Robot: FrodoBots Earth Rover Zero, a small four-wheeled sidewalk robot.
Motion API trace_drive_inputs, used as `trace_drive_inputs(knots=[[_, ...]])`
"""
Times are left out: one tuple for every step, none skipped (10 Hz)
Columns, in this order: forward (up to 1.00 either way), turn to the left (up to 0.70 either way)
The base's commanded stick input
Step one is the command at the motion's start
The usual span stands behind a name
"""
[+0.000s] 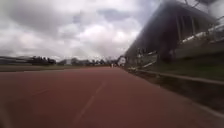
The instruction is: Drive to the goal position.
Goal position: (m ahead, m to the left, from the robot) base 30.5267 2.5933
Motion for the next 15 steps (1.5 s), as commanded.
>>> trace_drive_inputs(knots=[[0.70,0.01],[0.70,0.01],[0.70,0.01],[0.70,0.01],[0.70,0.01],[0.70,0.01],[0.70,-0.27],[0.70,-0.12],[0.70,0.01],[0.70,0.01],[0.70,0.01],[0.70,0.01],[0.70,0.01],[0.70,0.01],[0.70,0.01]])
